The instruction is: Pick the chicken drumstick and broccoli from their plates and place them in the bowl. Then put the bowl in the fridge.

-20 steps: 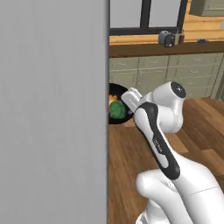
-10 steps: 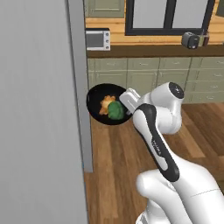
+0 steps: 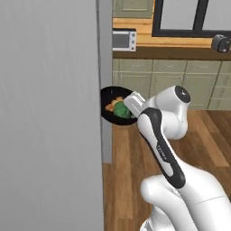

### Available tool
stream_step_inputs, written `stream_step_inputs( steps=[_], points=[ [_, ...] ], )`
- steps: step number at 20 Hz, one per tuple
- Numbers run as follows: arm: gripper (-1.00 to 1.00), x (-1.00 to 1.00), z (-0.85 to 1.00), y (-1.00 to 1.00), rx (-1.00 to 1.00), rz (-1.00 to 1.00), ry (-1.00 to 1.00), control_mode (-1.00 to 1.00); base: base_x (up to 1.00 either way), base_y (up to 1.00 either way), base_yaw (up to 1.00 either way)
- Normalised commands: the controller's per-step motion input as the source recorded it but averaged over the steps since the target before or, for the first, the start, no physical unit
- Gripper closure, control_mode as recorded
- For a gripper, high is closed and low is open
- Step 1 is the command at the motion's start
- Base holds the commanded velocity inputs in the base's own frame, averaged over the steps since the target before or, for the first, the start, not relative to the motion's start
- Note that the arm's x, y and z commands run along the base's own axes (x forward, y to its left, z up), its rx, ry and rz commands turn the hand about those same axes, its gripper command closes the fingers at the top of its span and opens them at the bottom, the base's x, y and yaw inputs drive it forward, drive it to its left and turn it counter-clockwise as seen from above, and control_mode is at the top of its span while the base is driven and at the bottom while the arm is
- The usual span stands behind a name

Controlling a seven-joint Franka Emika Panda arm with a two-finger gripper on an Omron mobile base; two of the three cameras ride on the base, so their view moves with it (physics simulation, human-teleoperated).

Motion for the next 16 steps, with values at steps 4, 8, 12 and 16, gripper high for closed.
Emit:
stream_step_inputs(
  steps=[4,8,12,16],
  points=[
    [1.00,0.00,0.00,0.00,0.00,0.00,0.00,1.00,-0.73,-0.58,0.01],
    [1.00,0.00,0.00,0.00,0.00,0.00,0.00,1.00,-0.70,-0.13,0.20],
    [1.00,0.00,0.00,0.00,0.00,0.00,0.00,1.00,-0.75,0.00,0.46],
    [1.00,0.00,0.00,0.00,0.00,0.00,0.00,1.00,-0.06,-0.19,0.56]
  ],
)
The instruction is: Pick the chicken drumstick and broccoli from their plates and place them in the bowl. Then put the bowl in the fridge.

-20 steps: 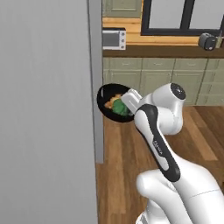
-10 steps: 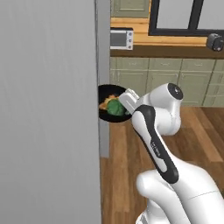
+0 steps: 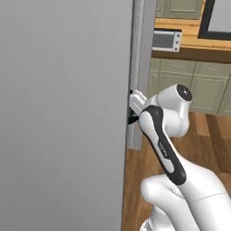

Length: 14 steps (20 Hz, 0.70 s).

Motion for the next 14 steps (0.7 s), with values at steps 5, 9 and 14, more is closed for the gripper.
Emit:
stream_step_inputs(
  steps=[5,9,14],
  points=[
    [1.00,0.00,0.00,0.00,0.00,0.00,0.00,1.00,0.39,-0.76,0.53],
    [1.00,0.00,0.00,0.00,0.00,0.00,0.00,1.00,0.88,-0.75,0.49],
    [1.00,0.00,0.00,0.00,0.00,0.00,0.00,1.00,1.00,-0.65,0.44]
  ],
)
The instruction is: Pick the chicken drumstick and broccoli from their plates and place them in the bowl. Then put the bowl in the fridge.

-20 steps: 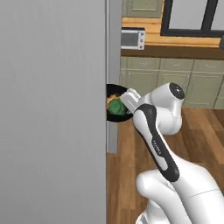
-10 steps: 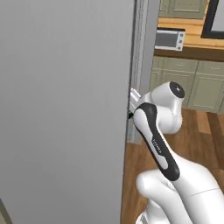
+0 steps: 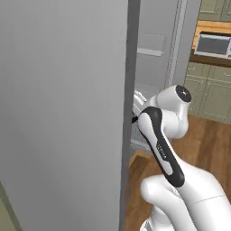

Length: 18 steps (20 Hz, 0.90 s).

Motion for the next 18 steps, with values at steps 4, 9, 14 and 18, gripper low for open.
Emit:
stream_step_inputs(
  steps=[4,9,14,18],
  points=[
    [1.00,0.00,0.00,0.00,0.00,0.00,0.00,1.00,1.00,-0.62,0.25],
    [1.00,0.00,0.00,0.00,0.00,0.00,0.00,1.00,-0.02,0.06,0.58],
    [1.00,0.00,0.00,0.00,0.00,0.00,0.00,1.00,0.10,0.08,0.62],
    [1.00,0.00,0.00,0.00,0.00,0.00,0.00,1.00,0.50,-0.29,0.43]
  ],
)
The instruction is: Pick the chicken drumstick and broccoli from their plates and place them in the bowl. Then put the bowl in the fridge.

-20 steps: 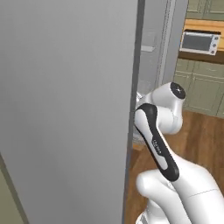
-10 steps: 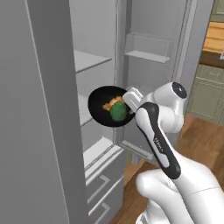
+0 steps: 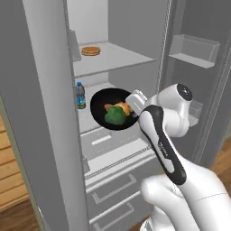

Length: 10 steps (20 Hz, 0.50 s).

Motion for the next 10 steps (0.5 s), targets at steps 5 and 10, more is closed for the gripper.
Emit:
stream_step_inputs(
  steps=[5,10],
  points=[
    [1.00,0.00,0.00,0.00,0.00,0.00,0.00,1.00,0.88,0.18,0.09],
    [1.00,-0.11,-0.34,0.26,-0.02,0.04,0.13,-1.00,0.05,0.25,0.03]
  ],
)
